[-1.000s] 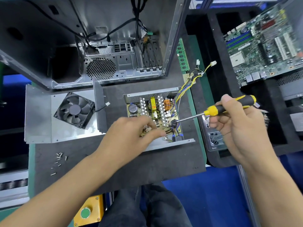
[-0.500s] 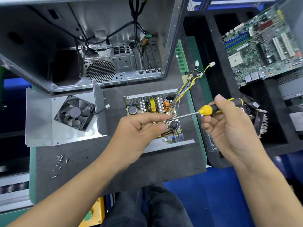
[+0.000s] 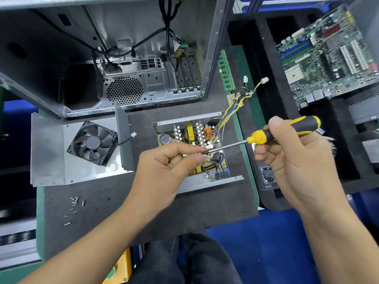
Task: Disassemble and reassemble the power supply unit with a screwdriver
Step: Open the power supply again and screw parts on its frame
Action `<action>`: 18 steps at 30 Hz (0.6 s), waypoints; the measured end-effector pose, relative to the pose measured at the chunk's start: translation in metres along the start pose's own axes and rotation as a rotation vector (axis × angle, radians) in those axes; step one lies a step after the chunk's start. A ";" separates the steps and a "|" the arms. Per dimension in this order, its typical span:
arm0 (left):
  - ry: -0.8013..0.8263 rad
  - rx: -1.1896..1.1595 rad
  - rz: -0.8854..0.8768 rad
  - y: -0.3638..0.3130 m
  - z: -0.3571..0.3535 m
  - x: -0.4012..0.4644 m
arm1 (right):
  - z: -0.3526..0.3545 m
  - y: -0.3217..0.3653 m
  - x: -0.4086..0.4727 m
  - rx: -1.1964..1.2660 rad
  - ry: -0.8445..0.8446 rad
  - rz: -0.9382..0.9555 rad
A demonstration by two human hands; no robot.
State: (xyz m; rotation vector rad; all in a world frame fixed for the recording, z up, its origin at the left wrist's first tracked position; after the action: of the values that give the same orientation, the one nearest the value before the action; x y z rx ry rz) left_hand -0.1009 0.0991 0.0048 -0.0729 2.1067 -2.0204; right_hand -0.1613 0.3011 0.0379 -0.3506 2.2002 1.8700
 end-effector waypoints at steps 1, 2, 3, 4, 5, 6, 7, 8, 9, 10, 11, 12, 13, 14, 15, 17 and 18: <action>-0.013 0.012 -0.015 -0.001 0.001 -0.001 | -0.001 0.003 -0.002 -0.010 -0.002 0.018; -0.026 0.026 -0.035 -0.002 0.001 -0.002 | -0.001 0.005 -0.003 -0.021 -0.008 0.035; -0.037 0.044 -0.058 -0.003 0.002 -0.002 | -0.002 0.007 -0.005 -0.033 -0.015 0.051; -0.048 0.062 -0.079 -0.004 0.003 -0.003 | -0.002 0.008 -0.006 -0.042 -0.021 0.065; -0.058 0.077 -0.097 -0.005 0.003 -0.003 | -0.003 0.008 -0.007 -0.046 -0.026 0.076; -0.067 0.089 -0.114 -0.006 0.004 -0.002 | -0.004 0.008 -0.007 -0.048 -0.028 0.080; -0.069 0.102 -0.133 -0.007 0.004 -0.002 | -0.005 0.007 -0.007 -0.049 -0.030 0.073; -0.064 0.122 -0.154 -0.007 0.004 -0.002 | -0.005 0.005 -0.006 -0.047 -0.037 0.057; -0.052 0.149 -0.177 -0.008 0.003 -0.003 | -0.005 0.003 -0.005 -0.039 -0.045 0.031; -0.036 0.180 -0.206 -0.009 0.002 -0.003 | -0.004 0.001 -0.004 -0.029 -0.054 0.002; -0.022 0.213 -0.237 -0.010 0.001 -0.004 | -0.003 -0.001 -0.003 -0.020 -0.061 -0.026; -0.013 0.243 -0.263 -0.011 0.000 -0.005 | -0.002 -0.004 -0.002 -0.016 -0.066 -0.046; -0.010 0.265 -0.277 -0.011 0.001 -0.005 | -0.002 -0.006 -0.001 -0.015 -0.068 -0.063; -0.011 0.280 -0.281 -0.011 0.001 -0.005 | -0.001 -0.009 -0.001 -0.012 -0.065 -0.077; -0.013 0.292 -0.282 -0.010 0.002 -0.005 | -0.002 -0.012 -0.001 -0.004 -0.060 -0.090; -0.014 0.305 -0.288 -0.009 0.002 -0.006 | -0.003 -0.018 -0.002 0.019 -0.043 -0.110; -0.015 0.307 -0.291 -0.009 0.002 -0.006 | -0.003 -0.020 -0.003 0.031 -0.039 -0.122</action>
State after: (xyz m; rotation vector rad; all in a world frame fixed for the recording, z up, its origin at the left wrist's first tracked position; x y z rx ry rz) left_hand -0.0955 0.0981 0.0140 -0.3600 1.8389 -2.4767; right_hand -0.1525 0.2954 0.0205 -0.4286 2.1295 1.7619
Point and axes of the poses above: each hand's wrist, its own x-axis towards the middle knuckle, its own z-axis out of the back of the hand, y = z × x, the point moved 6 cm from there along x, towards the middle knuckle, and after that the axes turned 2 degrees about -z, right-handed, at the moved point
